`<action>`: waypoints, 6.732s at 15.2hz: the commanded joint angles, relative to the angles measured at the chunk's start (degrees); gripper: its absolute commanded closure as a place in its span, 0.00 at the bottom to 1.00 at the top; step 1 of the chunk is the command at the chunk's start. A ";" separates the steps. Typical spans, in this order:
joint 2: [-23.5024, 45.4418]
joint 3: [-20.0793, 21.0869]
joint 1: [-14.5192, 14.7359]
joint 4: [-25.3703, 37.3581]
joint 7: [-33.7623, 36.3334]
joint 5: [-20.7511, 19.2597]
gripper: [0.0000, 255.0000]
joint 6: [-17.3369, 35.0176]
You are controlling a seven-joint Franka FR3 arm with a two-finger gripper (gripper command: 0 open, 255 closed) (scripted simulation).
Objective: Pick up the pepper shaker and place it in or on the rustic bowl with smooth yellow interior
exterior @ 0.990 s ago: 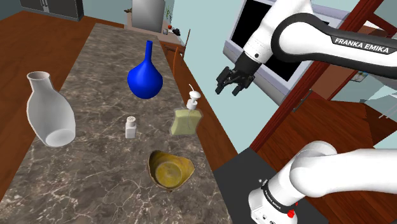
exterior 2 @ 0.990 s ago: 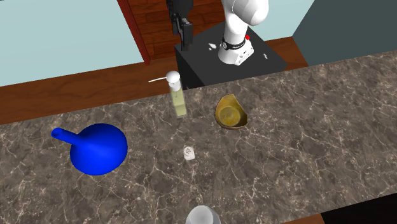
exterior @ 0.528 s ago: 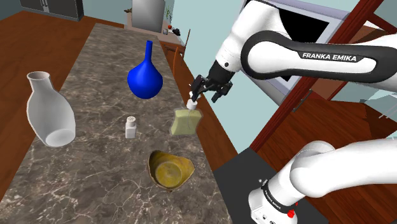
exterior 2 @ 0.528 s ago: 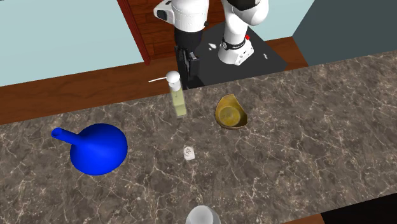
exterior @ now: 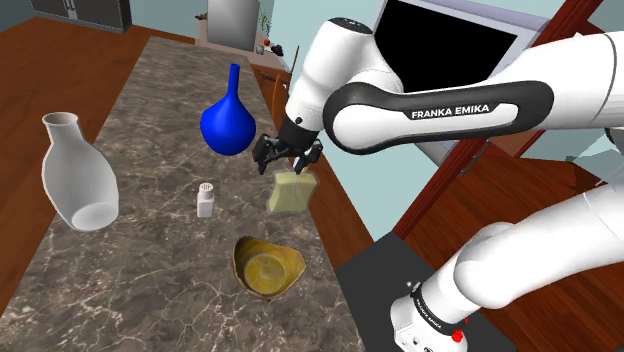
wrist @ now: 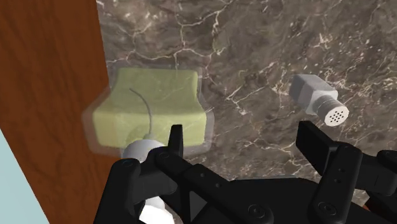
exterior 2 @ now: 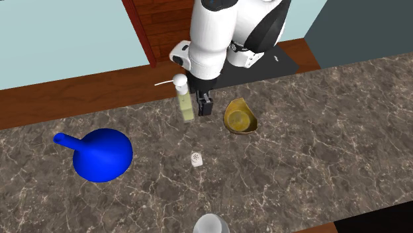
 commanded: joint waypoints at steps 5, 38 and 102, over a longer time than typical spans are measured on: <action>16.03 7.84 -1.60 9.30 16.47 -14.22 0.00 2.95; 40.95 4.18 8.35 25.06 35.99 -36.76 1.00 2.39; -8.82 10.50 11.59 -5.79 23.07 1.64 1.00 -4.27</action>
